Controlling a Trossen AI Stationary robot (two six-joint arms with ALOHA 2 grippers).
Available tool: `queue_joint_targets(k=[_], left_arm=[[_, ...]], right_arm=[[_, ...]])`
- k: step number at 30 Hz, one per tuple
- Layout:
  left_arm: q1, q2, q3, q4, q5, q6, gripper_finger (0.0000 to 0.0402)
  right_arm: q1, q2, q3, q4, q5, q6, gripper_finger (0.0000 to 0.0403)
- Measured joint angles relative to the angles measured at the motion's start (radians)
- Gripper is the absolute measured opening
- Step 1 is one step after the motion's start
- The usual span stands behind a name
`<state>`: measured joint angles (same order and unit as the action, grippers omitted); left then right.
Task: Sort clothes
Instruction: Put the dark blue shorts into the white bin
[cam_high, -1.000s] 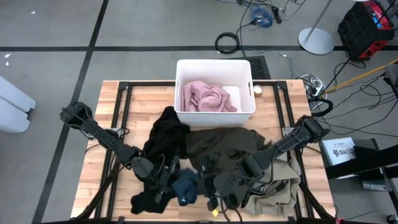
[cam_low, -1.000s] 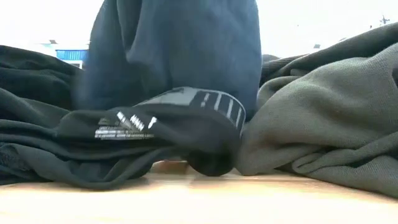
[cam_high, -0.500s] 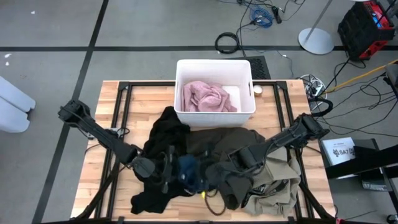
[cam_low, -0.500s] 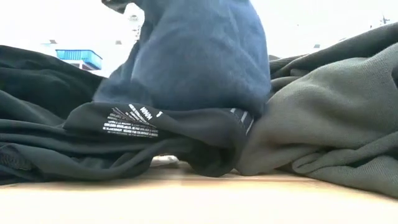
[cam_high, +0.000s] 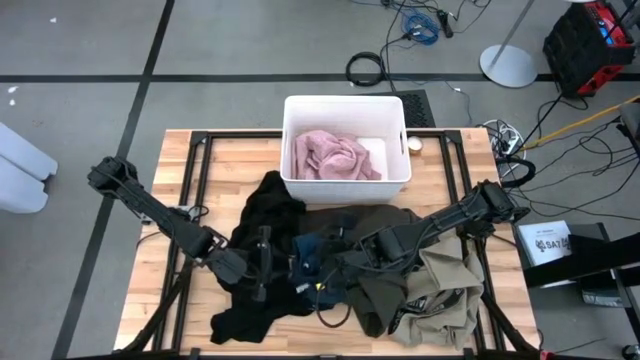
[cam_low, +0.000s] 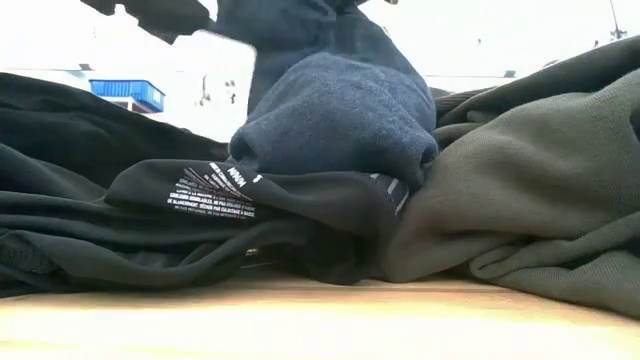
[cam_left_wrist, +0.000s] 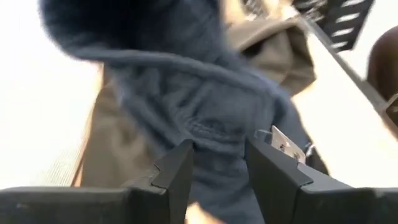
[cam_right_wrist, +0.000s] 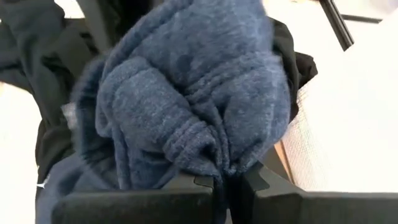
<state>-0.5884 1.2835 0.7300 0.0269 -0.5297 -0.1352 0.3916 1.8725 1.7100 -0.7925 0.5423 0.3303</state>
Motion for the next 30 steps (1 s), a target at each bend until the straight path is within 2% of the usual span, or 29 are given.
queue_joint_targets(k=[5,19,23,30], left_arm=[[0.001,0.0,0.0,-0.044,-0.073,-0.042,0.0157],[0.006,0.043,0.0,0.072,-0.077,-0.122,0.0159],[0.017,0.098,0.0,0.071,-0.07,-0.148,0.0178],[0.073,0.205,0.0,0.108,-0.069,-0.147,0.0241]], right_arm=[[-0.003,0.0,0.0,-0.005,-0.002,0.017,0.0006],[-0.051,0.077,0.0,0.017,-0.028,-0.004,0.0006],[-0.059,0.092,0.0,0.036,-0.057,-0.025,0.0006],[-0.071,0.093,0.0,0.042,-0.081,-0.032,0.0006]])
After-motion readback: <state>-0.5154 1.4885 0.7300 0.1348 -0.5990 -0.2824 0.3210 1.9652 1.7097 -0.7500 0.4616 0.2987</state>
